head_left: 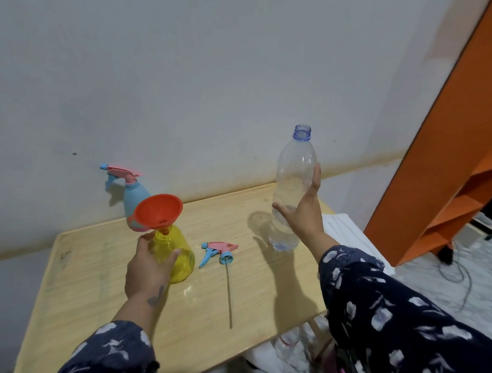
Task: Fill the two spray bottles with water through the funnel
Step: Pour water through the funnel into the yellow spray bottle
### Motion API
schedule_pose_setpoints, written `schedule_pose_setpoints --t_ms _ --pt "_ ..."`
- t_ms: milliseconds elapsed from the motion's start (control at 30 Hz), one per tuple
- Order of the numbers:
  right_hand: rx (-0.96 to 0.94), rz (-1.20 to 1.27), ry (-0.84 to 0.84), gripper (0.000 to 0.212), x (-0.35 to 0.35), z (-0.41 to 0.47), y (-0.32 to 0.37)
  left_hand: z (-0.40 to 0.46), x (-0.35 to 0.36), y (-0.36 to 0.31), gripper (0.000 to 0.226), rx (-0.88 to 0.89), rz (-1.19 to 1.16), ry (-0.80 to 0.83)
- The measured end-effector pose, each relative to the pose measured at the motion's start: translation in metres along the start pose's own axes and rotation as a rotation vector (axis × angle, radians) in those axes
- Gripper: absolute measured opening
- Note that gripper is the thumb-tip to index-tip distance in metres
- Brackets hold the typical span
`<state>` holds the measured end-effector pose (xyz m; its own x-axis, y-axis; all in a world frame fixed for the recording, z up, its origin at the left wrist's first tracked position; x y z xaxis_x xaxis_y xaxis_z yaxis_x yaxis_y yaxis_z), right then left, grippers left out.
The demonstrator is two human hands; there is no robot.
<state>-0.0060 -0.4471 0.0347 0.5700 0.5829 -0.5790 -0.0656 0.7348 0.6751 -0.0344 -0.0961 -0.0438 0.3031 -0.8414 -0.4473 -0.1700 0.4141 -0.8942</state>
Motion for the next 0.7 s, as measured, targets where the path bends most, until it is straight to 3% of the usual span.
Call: schedule_pose_setpoints --t_ms 200,400,567,700 --pt "0.154 -0.027 0.050 0.129 -0.003 -0.021 0.002 0.000 -0.002 -0.002 0.057 0.038 0.030 0.036" --pt "0.280 -0.141 0.065 0.108 0.011 -0.064 0.014 0.006 -0.001 0.001 0.059 0.070 0.033 0.051" --pt "0.083 -0.019 0.380 0.089 0.070 -0.095 0.075 0.013 -0.002 0.007 0.060 0.099 0.031 0.064" --pt "0.053 0.214 0.540 0.101 0.113 -0.094 0.128 0.016 0.000 0.013 0.056 0.105 0.036 0.049"
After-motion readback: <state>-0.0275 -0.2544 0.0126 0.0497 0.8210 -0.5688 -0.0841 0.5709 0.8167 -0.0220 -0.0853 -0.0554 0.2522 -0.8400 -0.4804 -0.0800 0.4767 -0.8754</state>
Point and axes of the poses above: each hand's wrist, its own z-axis towards the middle knuckle, its own x-axis out of the palm, y = z × x, the point moved 7 cm from there along z, towards the middle knuckle, and after that the axes turned 7 degrees about -z, right-handed, at the moved point
